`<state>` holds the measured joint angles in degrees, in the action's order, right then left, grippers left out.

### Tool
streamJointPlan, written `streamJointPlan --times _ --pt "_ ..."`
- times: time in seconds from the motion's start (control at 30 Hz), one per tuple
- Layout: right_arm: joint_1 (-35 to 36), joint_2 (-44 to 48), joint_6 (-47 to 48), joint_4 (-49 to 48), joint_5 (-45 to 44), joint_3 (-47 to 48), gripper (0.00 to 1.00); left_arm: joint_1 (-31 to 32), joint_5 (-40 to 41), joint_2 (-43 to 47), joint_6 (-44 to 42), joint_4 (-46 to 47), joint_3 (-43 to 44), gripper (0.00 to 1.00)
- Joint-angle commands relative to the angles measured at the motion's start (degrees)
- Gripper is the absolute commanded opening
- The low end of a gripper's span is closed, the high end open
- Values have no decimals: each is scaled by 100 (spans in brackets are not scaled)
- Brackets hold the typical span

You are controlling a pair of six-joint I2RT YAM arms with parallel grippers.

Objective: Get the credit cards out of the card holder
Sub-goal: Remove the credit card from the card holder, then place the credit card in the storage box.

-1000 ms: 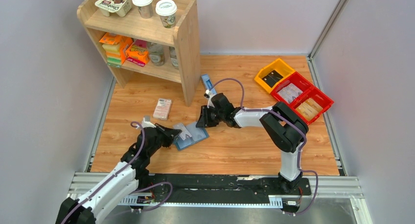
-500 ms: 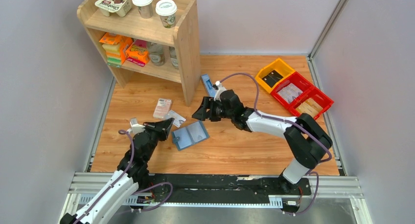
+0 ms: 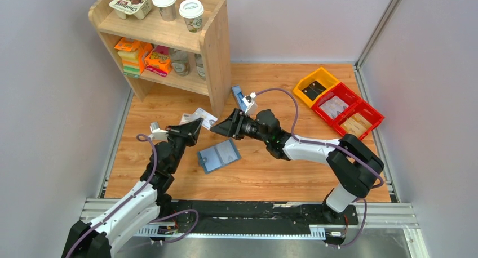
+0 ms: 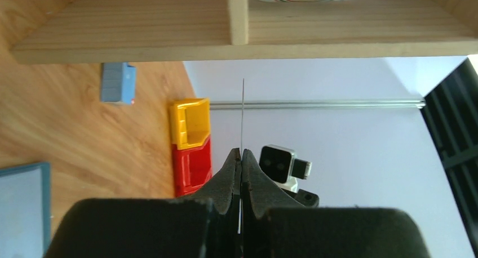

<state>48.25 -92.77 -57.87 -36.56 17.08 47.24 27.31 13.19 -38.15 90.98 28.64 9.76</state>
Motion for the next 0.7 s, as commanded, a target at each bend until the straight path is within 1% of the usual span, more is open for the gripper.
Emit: streamJointPlan --times 0.0,0.13,0.27,0.33,0.43,0.5,0.57,0.63,0.67 --pt "18 -153 -295 -792 93 425 63 64 -1 -43 -45 589 246 0" --pt "9 -276 -287 -897 129 671 58 143 34 -87 -63 642 263 0" --pt "9 -373 -278 -862 190 891 48 204 69 -113 -54 704 263 0" --pt "18 -400 -287 -853 199 953 38 222 70 -114 -71 739 263 0" --pt "9 -356 -225 -801 199 910 12 240 78 -87 -98 765 263 0" --pt "0 -286 -129 -599 199 883 0 240 70 -43 -133 766 237 0" --pt "0 -163 46 -328 199 874 0 231 61 27 -229 731 202 0" --pt "-52 -14 266 24 225 892 0 231 34 150 -379 565 193 4" --pt "-87 48 415 200 295 892 0 240 8 246 -492 459 219 8"
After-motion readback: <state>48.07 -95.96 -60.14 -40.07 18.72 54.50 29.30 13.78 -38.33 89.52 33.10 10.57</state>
